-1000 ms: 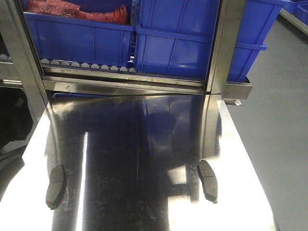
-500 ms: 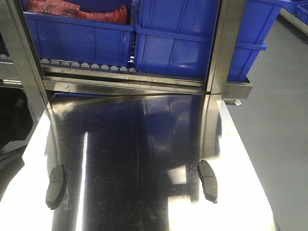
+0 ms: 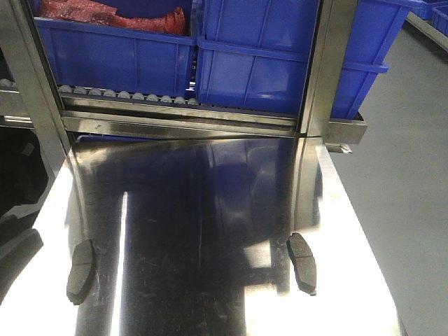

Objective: Move and align brake pads A on conveyor
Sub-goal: 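Lower the left gripper toward the brake pad nearest it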

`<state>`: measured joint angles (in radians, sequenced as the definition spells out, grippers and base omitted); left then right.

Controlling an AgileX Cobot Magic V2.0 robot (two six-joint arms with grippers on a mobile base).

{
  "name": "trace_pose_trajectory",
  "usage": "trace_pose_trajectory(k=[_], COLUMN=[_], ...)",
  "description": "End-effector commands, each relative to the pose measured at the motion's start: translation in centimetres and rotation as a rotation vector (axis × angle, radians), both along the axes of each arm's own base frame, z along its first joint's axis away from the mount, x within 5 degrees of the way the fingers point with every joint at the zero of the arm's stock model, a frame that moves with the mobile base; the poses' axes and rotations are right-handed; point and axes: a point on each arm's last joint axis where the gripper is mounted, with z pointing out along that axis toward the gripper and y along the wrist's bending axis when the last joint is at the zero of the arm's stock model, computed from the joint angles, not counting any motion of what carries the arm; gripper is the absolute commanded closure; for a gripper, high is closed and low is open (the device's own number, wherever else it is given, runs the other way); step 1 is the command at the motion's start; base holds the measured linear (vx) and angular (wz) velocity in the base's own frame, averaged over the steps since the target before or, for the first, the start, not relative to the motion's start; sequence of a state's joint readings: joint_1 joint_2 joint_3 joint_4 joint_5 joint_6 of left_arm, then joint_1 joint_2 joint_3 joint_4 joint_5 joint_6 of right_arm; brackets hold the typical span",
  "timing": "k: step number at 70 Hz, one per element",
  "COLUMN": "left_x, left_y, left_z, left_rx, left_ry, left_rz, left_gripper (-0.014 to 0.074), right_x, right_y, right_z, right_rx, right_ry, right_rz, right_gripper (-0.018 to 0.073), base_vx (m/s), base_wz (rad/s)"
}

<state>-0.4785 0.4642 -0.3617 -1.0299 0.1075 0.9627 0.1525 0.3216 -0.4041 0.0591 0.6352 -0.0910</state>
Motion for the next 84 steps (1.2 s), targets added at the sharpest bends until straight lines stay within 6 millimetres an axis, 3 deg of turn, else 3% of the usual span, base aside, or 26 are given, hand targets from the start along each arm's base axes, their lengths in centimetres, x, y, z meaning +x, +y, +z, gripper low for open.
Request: trace_pose_trajectory(k=[1,6,12,24,32,36,44,48,55,66,75,84], left_x=[0.1,0.1,0.1,0.2,0.2,0.3,0.3,0.1,-0.3,0.8,2.8,6.1], left_y=[0.2,0.2,0.2,0.3,0.4,0.5,0.5,0.2,-0.4,-0.7,-1.4,-2.7], left_z=[1.0,1.0,1.0,1.1,1.2,1.2,1.3,1.3,1.6,3.8,7.2,8.8], left_rx=[-0.024,-0.024,-0.024,-0.05,-0.179,-0.298,-0.725,-0.817,-0.661,-0.506,-0.276,-0.051], left_ry=[-0.033,-0.034,-0.034,-0.026,0.036,0.097,0.353,0.43,0.367,0.241,0.076,0.125], left_rz=[0.024,0.026,0.026,0.038,0.06,0.076,0.082,0.052,-0.021,-0.01,0.01,-0.001], left_gripper=[0.0104,-0.0034,-0.0139,-0.0108,-0.0074,-0.006,-0.0039,-0.0022,0.0011,0.0054,0.0056,0.0057], right_x=[0.3,0.3,0.3,0.3,0.3,0.3,0.3,0.3,0.3,0.3,0.3,0.3], right_y=[0.0,0.0,0.0,0.0,0.0,0.0,0.0,0.0,0.0,0.0,0.0,0.0], right_z=[1.3,1.3,1.3,1.3,1.3,1.3,1.3,1.3,1.3,1.3,1.3,1.3], right_rx=[0.004,0.004,0.004,0.004,0.004,0.004,0.004,0.004,0.004,0.004,0.004,0.004], right_ry=[-0.083,-0.083,-0.083,-0.083,-0.083,-0.083,-0.083,-0.083,-0.083,-0.083,-0.083,-0.083], right_rz=[-0.006,-0.006,-0.006,-0.006,-0.006,-0.006,-0.006,-0.006,-0.006,-0.006,-0.006,-0.006], right_gripper=[0.0563,0.0563,0.0563,0.0563,0.0563,0.0563,0.0563,0.0563,0.0563,0.0563,0.0563,0.0563], base_vx=[0.0,0.0,0.0,0.0,0.0,0.0,0.0,0.0,0.0,0.0,0.0,0.0], base_wz=[0.0,0.0,0.0,0.0,0.0,0.0,0.0,0.0,0.0,0.0,0.0,0.0])
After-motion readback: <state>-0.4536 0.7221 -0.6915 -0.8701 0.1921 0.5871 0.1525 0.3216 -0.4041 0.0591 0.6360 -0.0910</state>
